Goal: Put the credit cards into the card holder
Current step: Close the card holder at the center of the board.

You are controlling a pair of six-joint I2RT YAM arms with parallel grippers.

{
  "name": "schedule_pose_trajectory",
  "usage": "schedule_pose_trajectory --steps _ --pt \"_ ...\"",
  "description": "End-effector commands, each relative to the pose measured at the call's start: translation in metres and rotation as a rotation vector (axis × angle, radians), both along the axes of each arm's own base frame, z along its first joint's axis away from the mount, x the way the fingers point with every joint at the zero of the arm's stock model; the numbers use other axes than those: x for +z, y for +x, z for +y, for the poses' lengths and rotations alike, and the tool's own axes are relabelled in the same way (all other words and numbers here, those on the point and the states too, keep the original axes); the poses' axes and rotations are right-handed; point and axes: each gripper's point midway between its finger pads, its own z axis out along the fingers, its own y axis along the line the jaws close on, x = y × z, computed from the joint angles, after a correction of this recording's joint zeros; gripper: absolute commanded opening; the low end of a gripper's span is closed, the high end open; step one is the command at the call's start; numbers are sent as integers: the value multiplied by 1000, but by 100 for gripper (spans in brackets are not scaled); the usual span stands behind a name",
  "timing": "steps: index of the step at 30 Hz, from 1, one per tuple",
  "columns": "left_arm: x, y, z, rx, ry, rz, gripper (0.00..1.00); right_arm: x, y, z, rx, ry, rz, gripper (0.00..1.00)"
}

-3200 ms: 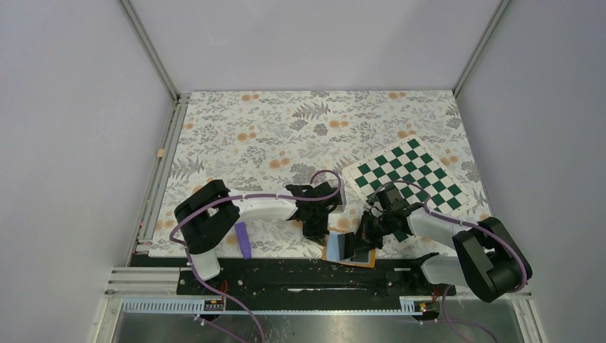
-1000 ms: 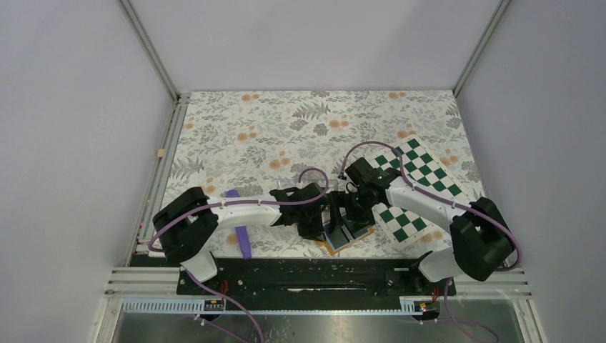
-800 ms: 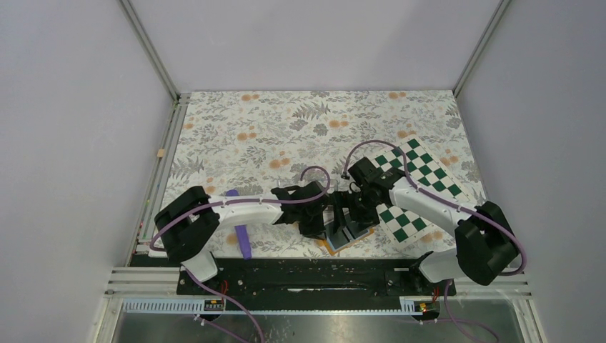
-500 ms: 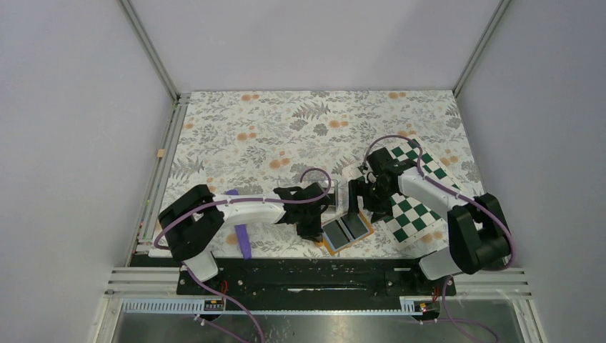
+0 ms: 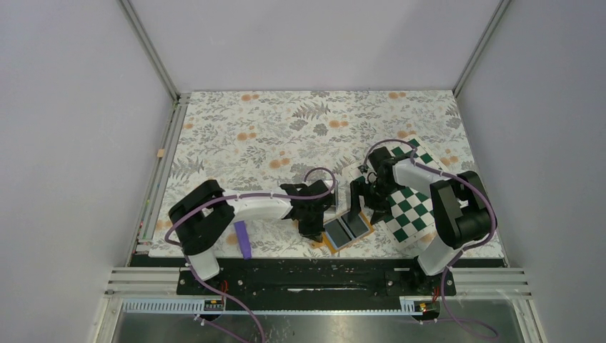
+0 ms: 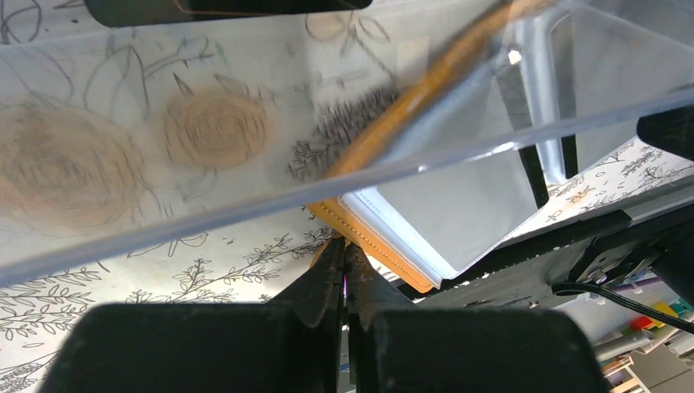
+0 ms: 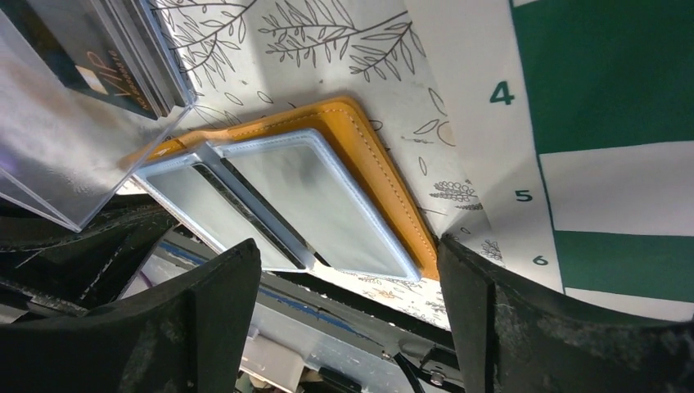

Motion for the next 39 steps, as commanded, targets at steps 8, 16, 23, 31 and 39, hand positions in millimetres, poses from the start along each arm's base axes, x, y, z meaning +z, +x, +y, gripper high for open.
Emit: schedule_pose_trajectory --steps 8,16,23,31,39 --pt "-10 14 -9 -50 10 -47 0 23 -18 38 4 316 -18 74" --pt "-6 17 -10 -93 19 -64 0 64 -29 37 -5 383 -130 71" --pt "-3 18 -22 -134 2 -72 0 60 -42 42 -10 445 -69 69" --pt "13 21 -33 -174 -40 -121 0 53 -46 53 -6 491 -49 66" --pt "23 25 -44 -251 -66 -145 8 70 -56 65 74 508 -131 75"
